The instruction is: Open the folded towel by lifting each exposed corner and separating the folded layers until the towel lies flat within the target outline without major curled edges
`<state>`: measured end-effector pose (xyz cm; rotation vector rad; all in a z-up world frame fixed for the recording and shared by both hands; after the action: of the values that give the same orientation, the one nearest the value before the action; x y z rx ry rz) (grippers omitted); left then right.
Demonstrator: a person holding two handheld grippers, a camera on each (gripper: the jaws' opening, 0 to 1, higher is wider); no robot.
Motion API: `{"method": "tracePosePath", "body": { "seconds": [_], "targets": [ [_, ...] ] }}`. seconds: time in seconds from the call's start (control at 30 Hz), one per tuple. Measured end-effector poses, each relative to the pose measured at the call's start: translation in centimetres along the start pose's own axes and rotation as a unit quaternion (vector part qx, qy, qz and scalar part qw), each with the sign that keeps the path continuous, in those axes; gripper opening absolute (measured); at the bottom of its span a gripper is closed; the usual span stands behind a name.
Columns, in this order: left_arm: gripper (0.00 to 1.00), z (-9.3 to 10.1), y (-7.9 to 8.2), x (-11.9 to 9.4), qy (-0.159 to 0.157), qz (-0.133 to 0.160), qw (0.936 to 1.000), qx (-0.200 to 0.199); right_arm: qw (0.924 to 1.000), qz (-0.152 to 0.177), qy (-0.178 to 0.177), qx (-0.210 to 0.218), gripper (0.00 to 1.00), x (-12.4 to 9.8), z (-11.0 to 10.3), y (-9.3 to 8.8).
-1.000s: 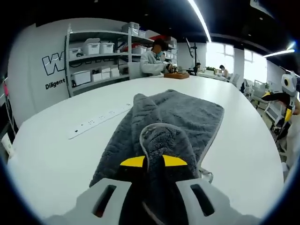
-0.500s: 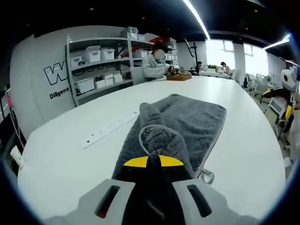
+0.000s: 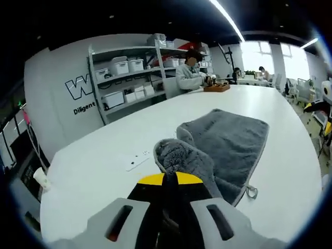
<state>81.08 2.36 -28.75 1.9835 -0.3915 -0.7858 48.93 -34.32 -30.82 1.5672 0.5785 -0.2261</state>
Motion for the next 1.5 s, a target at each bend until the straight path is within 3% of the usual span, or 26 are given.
{"method": "tracePosePath", "body": {
  "seconds": [0.23, 0.53, 0.73, 0.9, 1.17, 1.37, 1.5],
  "targets": [
    [0.05, -4.0, 0.6, -0.7, 0.065, -0.016, 0.9976, 0.016, 1.0, -0.004, 0.001, -0.003, 0.99, 0.2, -0.3, -0.1],
    [0.05, -7.9, 0.2, -1.7, 0.114, -0.042, 0.9922, 0.029, 0.9999, -0.012, -0.001, -0.004, 0.99, 0.7, -0.3, -0.4],
    [0.05, -10.3, -2.0, -0.9, 0.125, -0.066, 0.9897, 0.021, 0.9998, -0.018, -0.006, -0.002, 0.99, 0.8, -0.1, -0.5],
    [0.05, -12.2, -3.6, 0.0, 0.129, -0.086, 0.9879, 0.01, 1.0, 0.0, 0.003, -0.002, 0.99, 0.4, -0.4, 0.2],
    [0.05, -14.9, -4.4, 0.7, 0.133, -0.105, 0.9855, 0.007, 1.0, -0.009, 0.001, -0.003, 0.99, 1.2, -0.5, 1.4],
    [0.05, -15.9, -5.3, 1.4, 0.135, -0.117, 0.984, 0.004, 1.0, -0.007, -0.002, 0.003, 0.99, 1.7, -0.4, 2.8],
    [0.05, -17.8, -6.1, 2.4, 0.139, -0.125, 0.9824, -0.001, 1.0, -0.005, -0.004, 0.006, 0.99, 2.1, -0.4, 3.4]
  ]
}}
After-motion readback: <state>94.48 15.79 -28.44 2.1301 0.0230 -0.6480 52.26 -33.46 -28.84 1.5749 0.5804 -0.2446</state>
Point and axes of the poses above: the point that each gripper's makers call its tool centre point, and the gripper's own axes: x roughly forward along the fingers, z roughly to its right, y roughly out of its top, the point moved 5 cm from there along -x, roughly backward along the fingers, and after that the axes turned 10 degrees about x, right-handed, at the moved point
